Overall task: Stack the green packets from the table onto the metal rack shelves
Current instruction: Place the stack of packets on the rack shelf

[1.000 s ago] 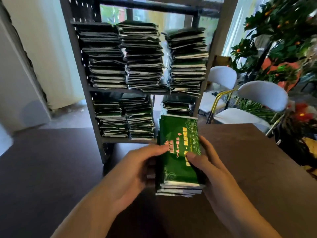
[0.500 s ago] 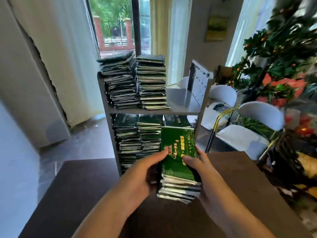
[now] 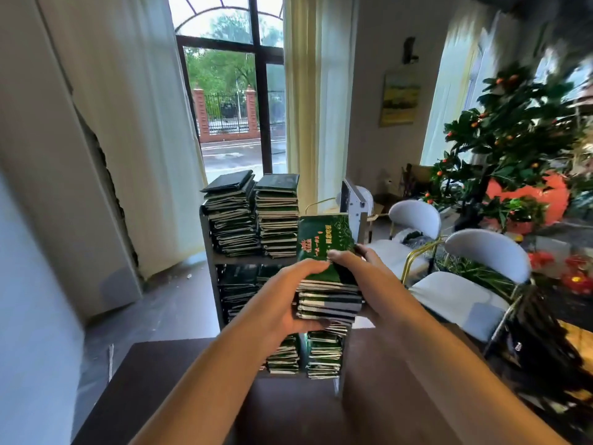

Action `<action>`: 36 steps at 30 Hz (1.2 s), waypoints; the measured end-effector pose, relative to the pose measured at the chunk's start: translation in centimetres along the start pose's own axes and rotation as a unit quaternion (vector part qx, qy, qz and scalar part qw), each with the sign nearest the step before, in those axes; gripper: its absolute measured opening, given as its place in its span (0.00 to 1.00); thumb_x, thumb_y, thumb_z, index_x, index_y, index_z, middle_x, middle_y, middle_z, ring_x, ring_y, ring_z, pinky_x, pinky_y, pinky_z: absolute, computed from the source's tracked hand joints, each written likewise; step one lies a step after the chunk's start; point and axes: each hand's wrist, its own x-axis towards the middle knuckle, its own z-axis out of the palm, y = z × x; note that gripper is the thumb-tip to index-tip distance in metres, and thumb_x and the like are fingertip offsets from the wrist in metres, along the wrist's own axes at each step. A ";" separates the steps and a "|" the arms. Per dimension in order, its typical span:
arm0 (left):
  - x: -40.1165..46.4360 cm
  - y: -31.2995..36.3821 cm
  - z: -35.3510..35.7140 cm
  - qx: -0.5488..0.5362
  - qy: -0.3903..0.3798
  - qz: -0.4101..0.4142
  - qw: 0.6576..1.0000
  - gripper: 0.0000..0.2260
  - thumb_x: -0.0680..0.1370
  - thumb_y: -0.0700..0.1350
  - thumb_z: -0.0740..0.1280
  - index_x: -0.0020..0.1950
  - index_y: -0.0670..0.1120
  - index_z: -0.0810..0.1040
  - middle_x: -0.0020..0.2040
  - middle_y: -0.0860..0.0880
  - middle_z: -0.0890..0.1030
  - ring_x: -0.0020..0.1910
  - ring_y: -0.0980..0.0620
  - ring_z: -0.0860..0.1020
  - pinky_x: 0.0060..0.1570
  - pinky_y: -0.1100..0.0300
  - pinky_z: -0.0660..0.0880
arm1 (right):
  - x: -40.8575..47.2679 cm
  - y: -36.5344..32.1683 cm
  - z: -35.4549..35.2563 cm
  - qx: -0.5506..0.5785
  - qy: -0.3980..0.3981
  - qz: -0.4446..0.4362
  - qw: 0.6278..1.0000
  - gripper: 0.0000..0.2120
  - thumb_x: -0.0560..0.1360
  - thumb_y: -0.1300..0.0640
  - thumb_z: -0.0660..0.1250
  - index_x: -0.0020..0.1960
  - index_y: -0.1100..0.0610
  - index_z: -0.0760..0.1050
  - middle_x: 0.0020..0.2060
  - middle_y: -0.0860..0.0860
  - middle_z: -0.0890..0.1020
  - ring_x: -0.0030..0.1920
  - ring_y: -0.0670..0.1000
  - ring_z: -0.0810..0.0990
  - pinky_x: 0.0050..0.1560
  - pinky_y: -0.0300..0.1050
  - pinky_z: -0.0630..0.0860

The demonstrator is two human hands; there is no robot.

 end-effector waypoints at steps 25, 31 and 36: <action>10.6 0.7 4.9 0.069 0.190 0.001 0.979 0.17 0.73 0.58 0.70 0.58 0.52 0.79 0.58 0.45 0.82 0.57 0.45 0.80 0.60 0.44 0.78 | 10.7 -4.2 -6.2 -0.330 0.048 -0.297 0.895 0.26 0.78 0.52 0.68 0.75 0.48 0.67 0.75 0.51 0.66 0.74 0.55 0.64 0.68 0.47 0.63; 12.3 1.2 4.7 0.084 0.222 0.018 0.971 0.21 0.77 0.56 0.69 0.67 0.48 0.75 0.59 0.48 0.78 0.57 0.48 0.77 0.60 0.46 0.77 | 13.2 -3.6 -5.9 -0.376 -0.026 -0.290 0.880 0.24 0.80 0.51 0.67 0.75 0.50 0.69 0.77 0.51 0.63 0.76 0.54 0.62 0.70 0.46 0.63; 13.7 1.9 5.6 0.122 0.253 0.043 0.959 0.21 0.80 0.52 0.66 0.71 0.46 0.73 0.60 0.49 0.74 0.56 0.48 0.73 0.62 0.47 0.74 | 13.8 -2.4 -5.8 -0.362 0.007 -0.320 0.875 0.22 0.79 0.54 0.67 0.72 0.51 0.72 0.76 0.50 0.64 0.74 0.52 0.66 0.66 0.41 0.66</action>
